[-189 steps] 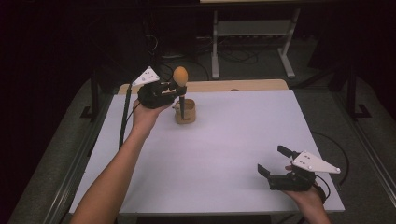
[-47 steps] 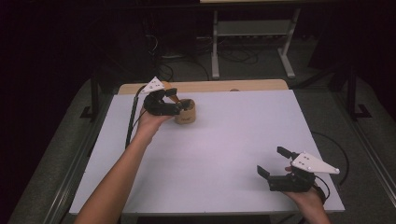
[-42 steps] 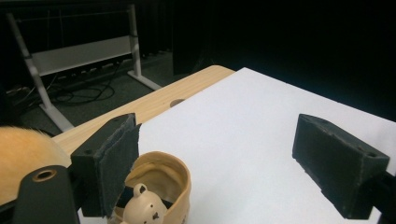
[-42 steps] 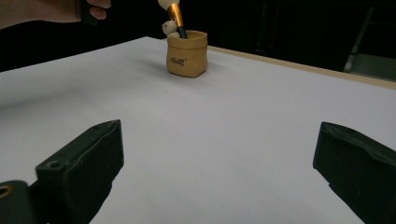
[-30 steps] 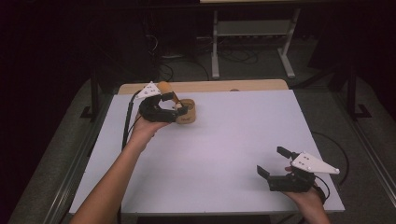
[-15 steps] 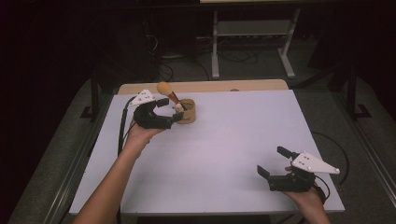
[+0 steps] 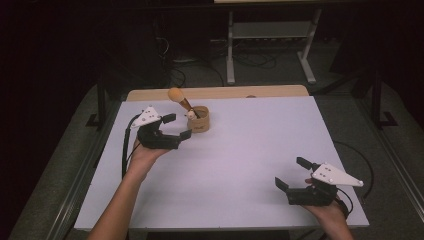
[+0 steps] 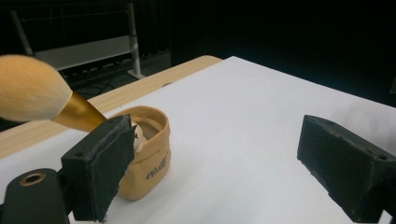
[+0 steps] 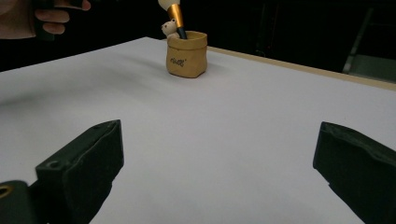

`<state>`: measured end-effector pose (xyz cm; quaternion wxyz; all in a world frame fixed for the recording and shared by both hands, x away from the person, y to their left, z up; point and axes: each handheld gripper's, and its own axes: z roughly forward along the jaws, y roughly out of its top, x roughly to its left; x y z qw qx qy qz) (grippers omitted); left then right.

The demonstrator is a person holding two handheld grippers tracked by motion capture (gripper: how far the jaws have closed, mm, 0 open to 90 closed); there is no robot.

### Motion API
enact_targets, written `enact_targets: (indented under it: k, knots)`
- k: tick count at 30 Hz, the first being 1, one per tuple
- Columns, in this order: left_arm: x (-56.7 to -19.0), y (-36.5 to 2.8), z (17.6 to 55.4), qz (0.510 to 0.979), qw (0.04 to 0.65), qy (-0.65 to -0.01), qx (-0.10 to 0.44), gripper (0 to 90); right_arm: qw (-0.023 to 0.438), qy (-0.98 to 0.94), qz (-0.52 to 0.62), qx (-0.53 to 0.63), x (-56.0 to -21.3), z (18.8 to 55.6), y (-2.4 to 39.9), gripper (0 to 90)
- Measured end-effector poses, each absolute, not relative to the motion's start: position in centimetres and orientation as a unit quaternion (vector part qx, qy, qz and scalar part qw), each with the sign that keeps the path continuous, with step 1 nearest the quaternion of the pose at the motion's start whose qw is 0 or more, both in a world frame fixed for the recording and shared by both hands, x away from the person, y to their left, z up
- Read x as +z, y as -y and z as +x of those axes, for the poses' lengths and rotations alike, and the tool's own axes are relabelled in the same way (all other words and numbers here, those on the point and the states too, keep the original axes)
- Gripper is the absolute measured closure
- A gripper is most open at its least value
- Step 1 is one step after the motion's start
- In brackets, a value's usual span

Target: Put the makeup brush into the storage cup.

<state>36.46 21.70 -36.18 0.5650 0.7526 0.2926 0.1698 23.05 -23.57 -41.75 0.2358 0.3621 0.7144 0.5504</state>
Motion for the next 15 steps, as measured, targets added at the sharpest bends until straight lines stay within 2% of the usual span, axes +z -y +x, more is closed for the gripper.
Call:
enact_targets:
  k: [15]
  knots:
    - [-37.2, -23.8, 33.9, 0.747, 0.569, -0.296, 0.173, 10.6, 0.238, -0.715, 0.361, 0.55, -41.8, 23.0, 23.6, 1.3]
